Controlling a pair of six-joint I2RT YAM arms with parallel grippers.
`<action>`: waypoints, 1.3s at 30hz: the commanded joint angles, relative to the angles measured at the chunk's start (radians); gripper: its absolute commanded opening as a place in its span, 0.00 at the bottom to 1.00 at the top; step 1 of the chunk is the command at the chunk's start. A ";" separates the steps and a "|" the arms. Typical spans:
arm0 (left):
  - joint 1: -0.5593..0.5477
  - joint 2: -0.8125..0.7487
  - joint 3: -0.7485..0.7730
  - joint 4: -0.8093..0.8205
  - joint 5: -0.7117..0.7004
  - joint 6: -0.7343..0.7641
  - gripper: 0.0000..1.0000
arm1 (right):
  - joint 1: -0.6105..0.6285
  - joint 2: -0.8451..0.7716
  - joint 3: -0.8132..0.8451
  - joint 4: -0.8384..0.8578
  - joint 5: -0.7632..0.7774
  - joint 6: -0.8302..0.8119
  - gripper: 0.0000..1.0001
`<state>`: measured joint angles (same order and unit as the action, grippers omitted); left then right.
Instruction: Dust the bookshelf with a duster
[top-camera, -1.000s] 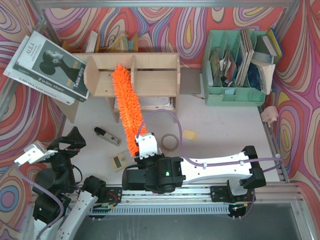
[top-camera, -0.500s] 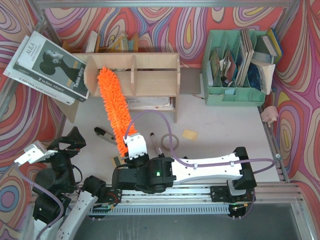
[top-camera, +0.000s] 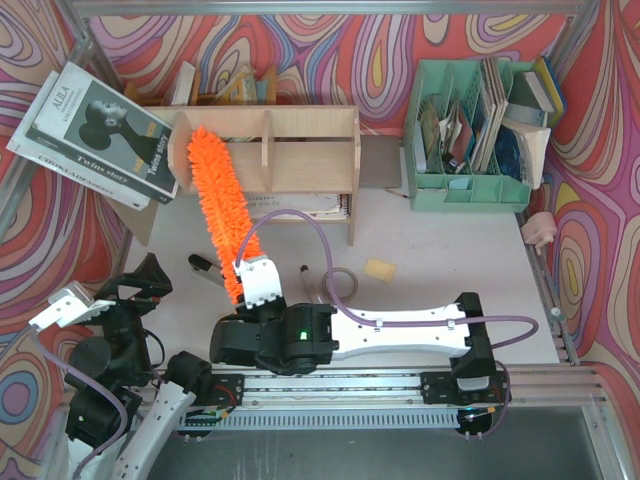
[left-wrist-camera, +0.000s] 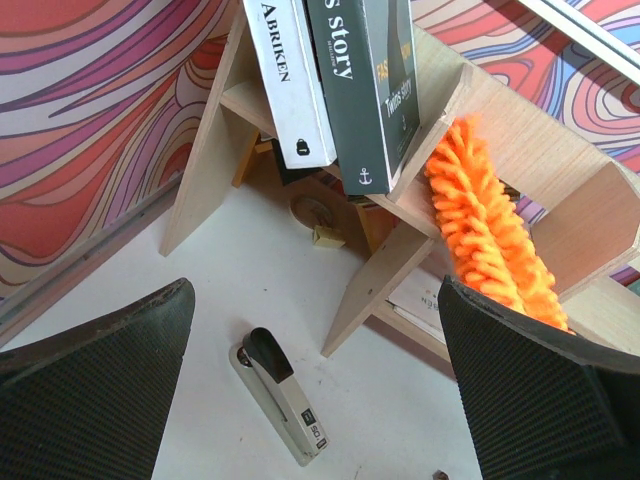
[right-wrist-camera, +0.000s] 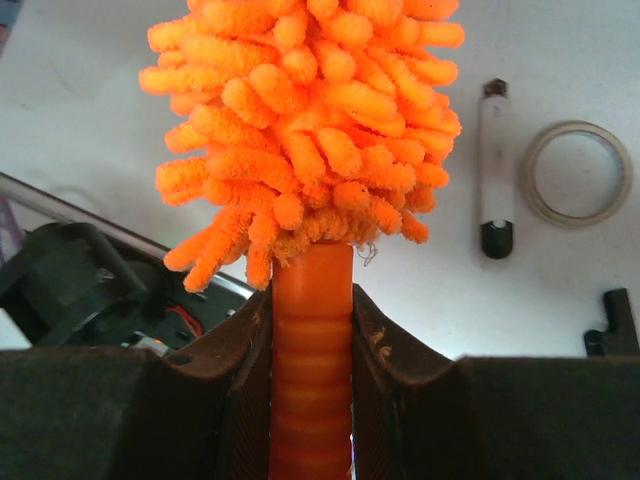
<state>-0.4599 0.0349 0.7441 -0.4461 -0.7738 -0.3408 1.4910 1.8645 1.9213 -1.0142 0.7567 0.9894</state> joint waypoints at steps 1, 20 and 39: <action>0.007 -0.001 -0.011 0.013 0.006 -0.007 0.98 | -0.001 0.045 0.070 0.030 0.020 -0.041 0.00; 0.006 0.004 -0.012 0.015 0.008 -0.007 0.98 | 0.006 -0.189 -0.080 -0.284 0.256 0.464 0.00; 0.006 0.003 -0.012 0.017 0.017 -0.008 0.98 | 0.090 -0.139 -0.115 -0.114 0.344 0.657 0.00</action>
<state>-0.4599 0.0349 0.7441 -0.4461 -0.7704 -0.3408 1.5780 1.6993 1.8294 -1.0966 0.9592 1.4479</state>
